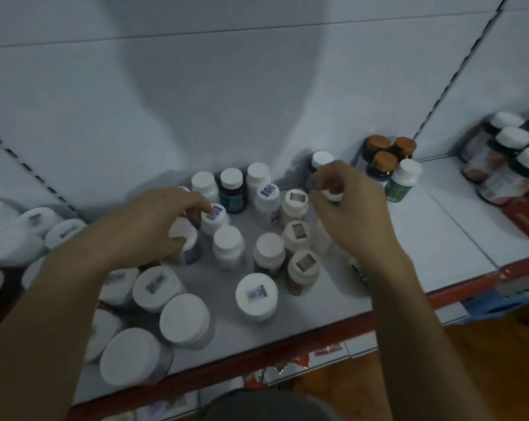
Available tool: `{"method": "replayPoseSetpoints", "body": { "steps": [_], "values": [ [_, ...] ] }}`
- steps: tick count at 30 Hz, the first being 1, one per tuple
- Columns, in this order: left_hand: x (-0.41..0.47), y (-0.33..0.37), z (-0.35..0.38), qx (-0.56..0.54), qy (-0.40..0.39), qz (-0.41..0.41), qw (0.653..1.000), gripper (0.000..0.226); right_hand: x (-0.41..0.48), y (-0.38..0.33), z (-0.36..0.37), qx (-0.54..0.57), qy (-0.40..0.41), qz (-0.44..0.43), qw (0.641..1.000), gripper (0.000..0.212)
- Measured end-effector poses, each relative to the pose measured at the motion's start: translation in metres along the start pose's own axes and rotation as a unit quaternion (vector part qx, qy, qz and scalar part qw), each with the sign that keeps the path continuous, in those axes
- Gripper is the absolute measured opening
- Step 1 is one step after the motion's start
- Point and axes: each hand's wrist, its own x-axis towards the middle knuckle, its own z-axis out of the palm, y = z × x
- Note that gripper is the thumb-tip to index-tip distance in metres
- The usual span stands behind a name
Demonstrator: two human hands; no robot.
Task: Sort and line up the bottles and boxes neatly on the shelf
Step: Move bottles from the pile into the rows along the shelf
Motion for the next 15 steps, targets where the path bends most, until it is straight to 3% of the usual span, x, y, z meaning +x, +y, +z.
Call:
{"method": "replayPoseSetpoints", "body": {
  "steps": [4,9,12,15],
  "values": [
    [0.002,0.007,-0.002,0.028,-0.015,-0.031,0.999,0.056,0.037,0.038,-0.02,-0.049,-0.049,0.003,0.998,0.027],
    [0.015,0.066,-0.008,-0.011,0.12,0.018,0.992,0.033,0.06,0.018,0.002,-0.173,-0.242,-0.127,0.946,0.041],
    [0.033,0.105,0.006,0.005,0.069,0.051,0.996,0.038,0.065,0.011,0.015,-0.233,-0.278,-0.138,0.922,0.04],
    [0.048,0.128,0.024,0.032,-0.015,0.066,0.997,0.049,0.063,0.023,0.013,-0.195,-0.217,-0.139,0.946,0.036]
  ]
}}
